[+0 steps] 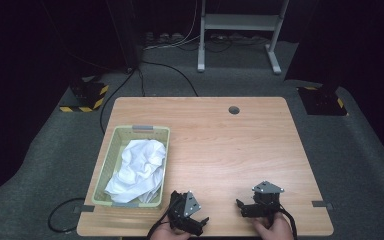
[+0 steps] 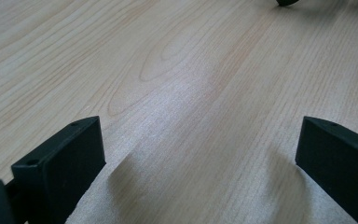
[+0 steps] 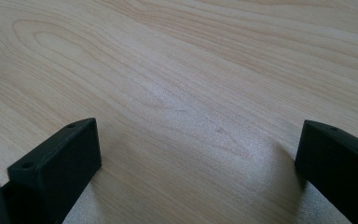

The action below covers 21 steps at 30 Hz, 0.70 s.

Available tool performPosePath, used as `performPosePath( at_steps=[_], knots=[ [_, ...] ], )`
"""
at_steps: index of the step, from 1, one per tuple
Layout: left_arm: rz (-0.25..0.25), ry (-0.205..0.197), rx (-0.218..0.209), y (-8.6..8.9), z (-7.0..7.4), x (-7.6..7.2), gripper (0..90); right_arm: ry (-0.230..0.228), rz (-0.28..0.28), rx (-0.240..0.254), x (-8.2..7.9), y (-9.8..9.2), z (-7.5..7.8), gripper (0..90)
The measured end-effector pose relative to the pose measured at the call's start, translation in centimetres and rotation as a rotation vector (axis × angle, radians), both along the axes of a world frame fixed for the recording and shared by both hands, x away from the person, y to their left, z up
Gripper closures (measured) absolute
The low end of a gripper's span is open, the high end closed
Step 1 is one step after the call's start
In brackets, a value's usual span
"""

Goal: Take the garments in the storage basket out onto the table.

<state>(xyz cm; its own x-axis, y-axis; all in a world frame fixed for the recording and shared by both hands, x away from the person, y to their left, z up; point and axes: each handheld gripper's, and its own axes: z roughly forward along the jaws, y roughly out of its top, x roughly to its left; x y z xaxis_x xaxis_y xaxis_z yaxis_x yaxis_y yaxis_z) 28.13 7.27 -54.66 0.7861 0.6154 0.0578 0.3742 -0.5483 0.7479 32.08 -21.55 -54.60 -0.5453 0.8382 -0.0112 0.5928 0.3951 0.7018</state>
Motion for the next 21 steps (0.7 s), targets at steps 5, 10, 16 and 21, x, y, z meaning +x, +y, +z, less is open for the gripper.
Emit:
performPosePath(
  at_steps=[5,10,16,21],
  knots=[
    [0.013,0.002,-0.038,0.4,0.1,0.0,1.6,0.000,0.000,0.000,0.0,0.0,0.0,0.0],
    [0.006,0.000,-0.087,0.9,0.2,-0.1,0.6,0.000,0.000,0.000,0.0,0.0,0.0,0.0],
    [-0.014,-0.018,-0.103,1.3,0.7,-0.4,0.6,0.000,-0.001,0.000,0.0,0.0,0.0,0.0],
    [-0.020,-0.016,-0.141,1.8,1.3,-0.6,0.5,0.000,-0.002,0.001,0.0,0.0,0.0,0.1]
  ],
)
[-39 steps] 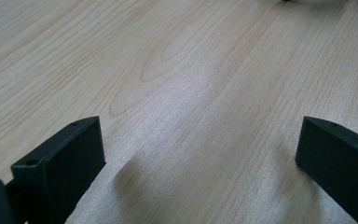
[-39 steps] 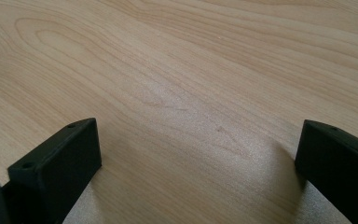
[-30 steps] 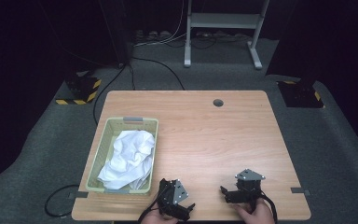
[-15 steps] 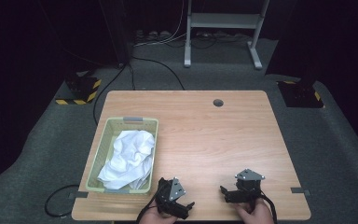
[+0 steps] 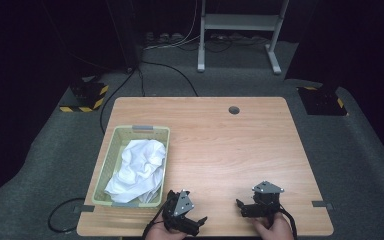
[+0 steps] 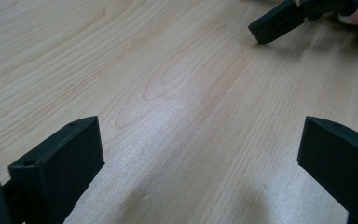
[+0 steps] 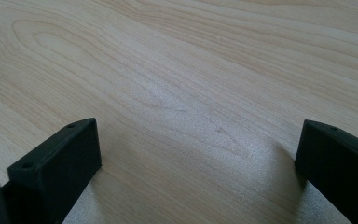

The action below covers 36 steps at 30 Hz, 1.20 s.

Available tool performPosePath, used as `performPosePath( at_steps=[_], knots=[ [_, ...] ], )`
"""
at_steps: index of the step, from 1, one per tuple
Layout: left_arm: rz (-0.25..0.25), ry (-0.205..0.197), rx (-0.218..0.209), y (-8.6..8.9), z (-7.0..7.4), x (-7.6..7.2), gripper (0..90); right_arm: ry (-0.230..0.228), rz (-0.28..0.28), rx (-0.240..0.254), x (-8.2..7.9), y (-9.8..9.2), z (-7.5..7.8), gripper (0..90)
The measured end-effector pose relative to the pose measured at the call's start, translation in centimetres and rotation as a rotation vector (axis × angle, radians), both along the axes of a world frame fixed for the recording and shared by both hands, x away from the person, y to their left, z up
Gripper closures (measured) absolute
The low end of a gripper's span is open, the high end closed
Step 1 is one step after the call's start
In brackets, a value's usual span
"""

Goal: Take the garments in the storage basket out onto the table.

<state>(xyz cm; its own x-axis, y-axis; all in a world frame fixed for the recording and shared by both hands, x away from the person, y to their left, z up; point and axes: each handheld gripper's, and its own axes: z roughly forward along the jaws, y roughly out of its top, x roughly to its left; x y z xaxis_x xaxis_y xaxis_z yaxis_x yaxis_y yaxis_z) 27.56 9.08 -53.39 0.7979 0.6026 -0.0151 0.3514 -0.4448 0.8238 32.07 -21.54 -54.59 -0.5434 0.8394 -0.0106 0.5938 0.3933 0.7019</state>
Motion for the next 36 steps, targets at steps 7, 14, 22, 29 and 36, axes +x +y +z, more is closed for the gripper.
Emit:
performPosePath(
  at_steps=[7,14,22,29,36],
  knots=[
    [-0.005,-0.029,-0.044,1.0,1.1,-0.4,0.5,0.000,-0.001,0.000,0.0,0.0,0.0,0.1],
    [-0.016,-0.042,-0.052,1.1,1.2,-0.6,0.5,0.000,-0.002,0.000,0.0,0.0,0.0,0.1],
    [-0.043,-0.078,-0.070,1.0,2.1,-1.1,0.4,-0.001,-0.002,-0.001,0.0,0.0,0.0,0.1],
    [-0.051,-0.090,-0.087,1.2,2.9,-1.5,0.5,-0.001,-0.002,-0.001,0.0,0.0,0.0,0.1],
    [-0.052,-0.103,-0.085,1.5,3.4,-1.6,0.5,0.000,-0.004,-0.001,0.0,0.0,0.0,0.1]
  ],
)
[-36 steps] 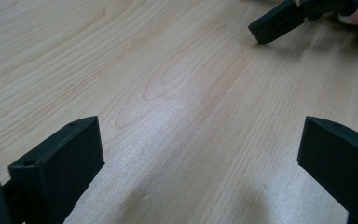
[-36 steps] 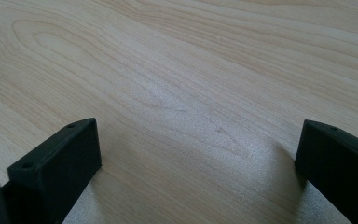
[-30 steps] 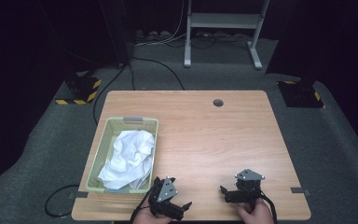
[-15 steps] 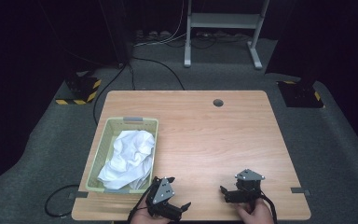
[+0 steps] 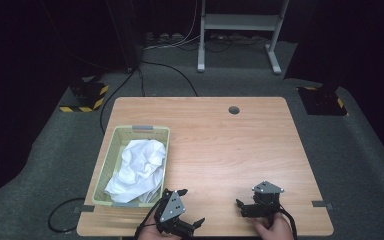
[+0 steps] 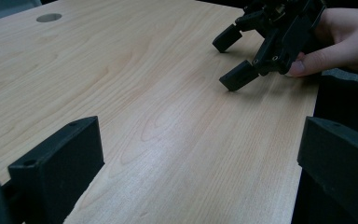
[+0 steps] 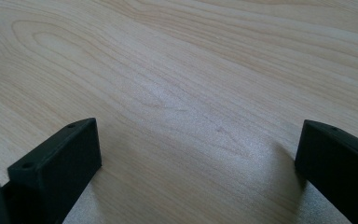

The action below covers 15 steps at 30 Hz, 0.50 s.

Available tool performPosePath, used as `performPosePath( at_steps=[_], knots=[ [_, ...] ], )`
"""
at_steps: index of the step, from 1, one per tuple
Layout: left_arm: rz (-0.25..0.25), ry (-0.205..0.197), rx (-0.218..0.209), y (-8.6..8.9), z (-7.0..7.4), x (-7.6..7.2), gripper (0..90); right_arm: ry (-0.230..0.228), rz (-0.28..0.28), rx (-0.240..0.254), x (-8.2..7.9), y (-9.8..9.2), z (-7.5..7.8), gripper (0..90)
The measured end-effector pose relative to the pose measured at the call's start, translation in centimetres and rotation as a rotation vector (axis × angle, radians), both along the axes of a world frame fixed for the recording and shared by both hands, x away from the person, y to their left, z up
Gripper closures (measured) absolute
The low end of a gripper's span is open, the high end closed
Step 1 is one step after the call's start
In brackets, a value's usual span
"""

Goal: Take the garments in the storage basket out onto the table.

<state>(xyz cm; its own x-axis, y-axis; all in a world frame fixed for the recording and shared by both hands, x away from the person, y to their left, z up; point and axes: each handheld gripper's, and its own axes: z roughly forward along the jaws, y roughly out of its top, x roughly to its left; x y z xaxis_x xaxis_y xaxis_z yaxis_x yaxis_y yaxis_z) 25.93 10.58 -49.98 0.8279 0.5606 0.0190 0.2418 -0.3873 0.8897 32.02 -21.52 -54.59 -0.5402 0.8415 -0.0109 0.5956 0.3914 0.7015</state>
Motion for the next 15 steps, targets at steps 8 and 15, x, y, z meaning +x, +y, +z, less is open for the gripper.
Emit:
performPosePath(
  at_steps=[8,15],
  knots=[
    [0.004,-0.025,-0.008,0.7,1.0,-0.2,0.5,0.000,0.000,0.000,0.0,0.0,0.0,0.1],
    [0.032,-0.038,0.001,1.5,1.7,-0.3,0.4,0.000,0.000,0.000,0.0,0.0,0.0,0.1]
  ],
)
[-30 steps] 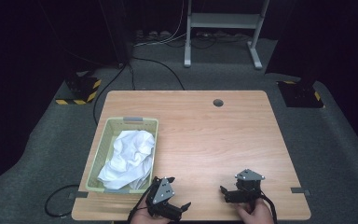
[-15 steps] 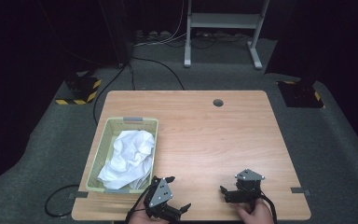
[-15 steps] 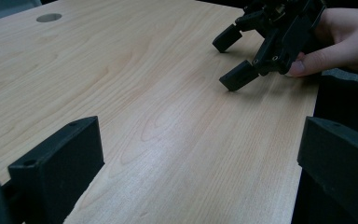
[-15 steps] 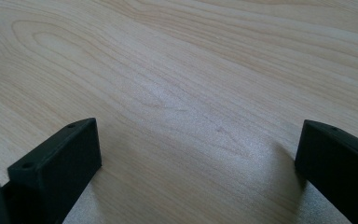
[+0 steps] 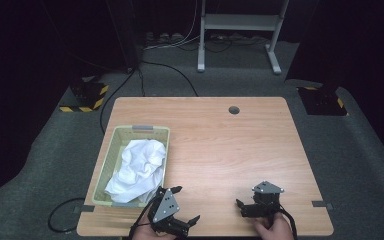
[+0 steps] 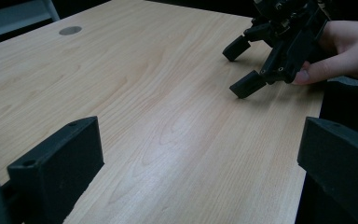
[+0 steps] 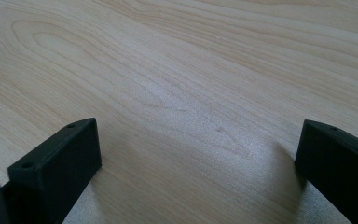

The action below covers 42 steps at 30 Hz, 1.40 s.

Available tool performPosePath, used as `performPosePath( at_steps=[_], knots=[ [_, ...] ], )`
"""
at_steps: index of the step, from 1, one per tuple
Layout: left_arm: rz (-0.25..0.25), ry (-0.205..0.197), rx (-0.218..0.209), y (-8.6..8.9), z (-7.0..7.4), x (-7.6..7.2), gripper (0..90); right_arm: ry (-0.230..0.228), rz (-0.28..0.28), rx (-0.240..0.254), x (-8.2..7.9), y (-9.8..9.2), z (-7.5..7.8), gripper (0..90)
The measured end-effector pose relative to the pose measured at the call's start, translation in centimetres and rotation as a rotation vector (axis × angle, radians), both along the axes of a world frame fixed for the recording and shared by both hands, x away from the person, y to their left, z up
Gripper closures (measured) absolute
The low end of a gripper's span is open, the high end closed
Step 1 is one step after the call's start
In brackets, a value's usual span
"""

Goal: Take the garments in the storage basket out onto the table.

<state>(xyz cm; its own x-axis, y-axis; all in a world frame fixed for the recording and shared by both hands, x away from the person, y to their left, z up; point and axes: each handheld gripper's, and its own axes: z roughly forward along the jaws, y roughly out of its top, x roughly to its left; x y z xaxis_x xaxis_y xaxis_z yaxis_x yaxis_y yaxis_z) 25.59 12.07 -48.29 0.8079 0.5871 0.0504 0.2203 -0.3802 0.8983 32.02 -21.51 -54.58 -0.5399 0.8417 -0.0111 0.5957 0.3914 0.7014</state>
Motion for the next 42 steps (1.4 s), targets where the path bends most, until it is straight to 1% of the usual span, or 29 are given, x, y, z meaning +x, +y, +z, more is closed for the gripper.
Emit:
performPosePath(
  at_steps=[3,4,11,14,15,17,18,24,28,32,34,38,40,42],
  knots=[
    [0.010,-0.002,-0.001,0.2,0.2,0.0,0.4,-0.001,0.000,0.000,0.0,0.0,0.0,0.1],
    [0.018,-0.006,-0.007,0.5,0.3,0.0,0.5,-0.001,0.000,0.000,0.0,0.0,0.0,0.1],
    [0.032,-0.022,-0.018,1.4,0.8,-0.1,0.6,0.000,-0.001,0.000,0.0,0.0,0.0,0.1],
    [0.044,-0.025,-0.025,1.9,1.1,-0.1,0.6,-0.001,0.000,0.000,0.0,0.0,0.0,0.1],
    [0.058,-0.026,-0.017,2.2,1.2,0.0,0.6,0.000,-0.001,0.000,0.0,0.0,0.0,0.1],
    [0.063,-0.023,-0.020,2.4,1.3,0.0,0.6,-0.001,0.000,0.000,0.0,0.0,0.0,0.1],
    [0.072,-0.027,-0.026,2.7,1.4,0.0,0.6,0.000,-0.001,0.000,0.0,0.0,0.0,0.1],
    [0.094,-0.036,-0.032,3.6,1.8,-0.1,0.6,-0.001,0.000,0.000,0.0,0.0,0.0,0.1],
    [0.111,-0.043,-0.041,4.2,2.0,-0.1,0.6,0.000,-0.001,0.000,0.0,0.0,0.0,0.1],
    [0.125,-0.041,-0.044,4.7,2.1,0.0,0.6,-0.001,0.000,0.000,0.0,0.0,0.0,0.1],
    [0.140,-0.042,-0.050,5.4,2.2,0.0,0.6,-0.001,0.000,0.000,0.0,0.0,0.0,0.1],
    [0.147,-0.050,-0.055,5.9,2.2,0.0,0.6,-0.001,0.000,0.000,0.0,0.0,0.0,0.1],
    [0.161,-0.049,-0.061,6.4,2.4,0.1,0.7,0.000,-0.001,0.000,0.0,0.0,0.0,0.1],
    [0.165,-0.048,-0.064,6.5,2.4,0.1,0.7,-0.001,0.000,0.000,0.0,0.0,0.0,0.1]
  ],
)
